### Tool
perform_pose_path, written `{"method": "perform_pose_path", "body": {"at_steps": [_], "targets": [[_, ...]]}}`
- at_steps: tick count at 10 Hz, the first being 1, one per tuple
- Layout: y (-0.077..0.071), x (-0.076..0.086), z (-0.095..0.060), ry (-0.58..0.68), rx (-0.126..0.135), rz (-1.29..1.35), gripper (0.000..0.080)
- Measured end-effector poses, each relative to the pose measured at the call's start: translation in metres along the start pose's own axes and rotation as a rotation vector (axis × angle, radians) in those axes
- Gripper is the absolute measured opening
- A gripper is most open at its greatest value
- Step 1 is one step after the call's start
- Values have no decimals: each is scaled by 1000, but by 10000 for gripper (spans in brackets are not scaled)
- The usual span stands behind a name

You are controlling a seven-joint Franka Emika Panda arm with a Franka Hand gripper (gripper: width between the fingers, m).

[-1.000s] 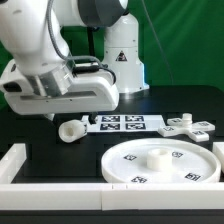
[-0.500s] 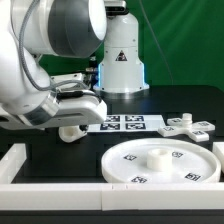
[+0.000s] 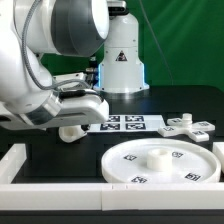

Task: Assemble round table

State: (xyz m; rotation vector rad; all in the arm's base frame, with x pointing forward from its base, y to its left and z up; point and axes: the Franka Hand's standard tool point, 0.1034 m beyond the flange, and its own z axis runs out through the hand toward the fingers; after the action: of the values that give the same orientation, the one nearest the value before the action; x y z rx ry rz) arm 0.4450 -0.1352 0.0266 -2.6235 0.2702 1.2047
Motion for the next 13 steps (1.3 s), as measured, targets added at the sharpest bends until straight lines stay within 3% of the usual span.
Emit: {"method": "perform_pose_path", "body": {"at_steps": [4, 7, 8, 9, 10, 12, 13], "targets": [[7, -7, 26, -101, 13, 11, 648], [1, -1, 30, -81, -4, -9, 648], [1, -1, 30, -82, -4, -11, 505], [0, -1, 30, -83, -5, -13, 505], [0, -1, 31, -83, -6, -16, 403], [-6, -2, 29, -84, -11, -22, 404], [-24, -9, 16, -62, -29, -48, 404]]}}
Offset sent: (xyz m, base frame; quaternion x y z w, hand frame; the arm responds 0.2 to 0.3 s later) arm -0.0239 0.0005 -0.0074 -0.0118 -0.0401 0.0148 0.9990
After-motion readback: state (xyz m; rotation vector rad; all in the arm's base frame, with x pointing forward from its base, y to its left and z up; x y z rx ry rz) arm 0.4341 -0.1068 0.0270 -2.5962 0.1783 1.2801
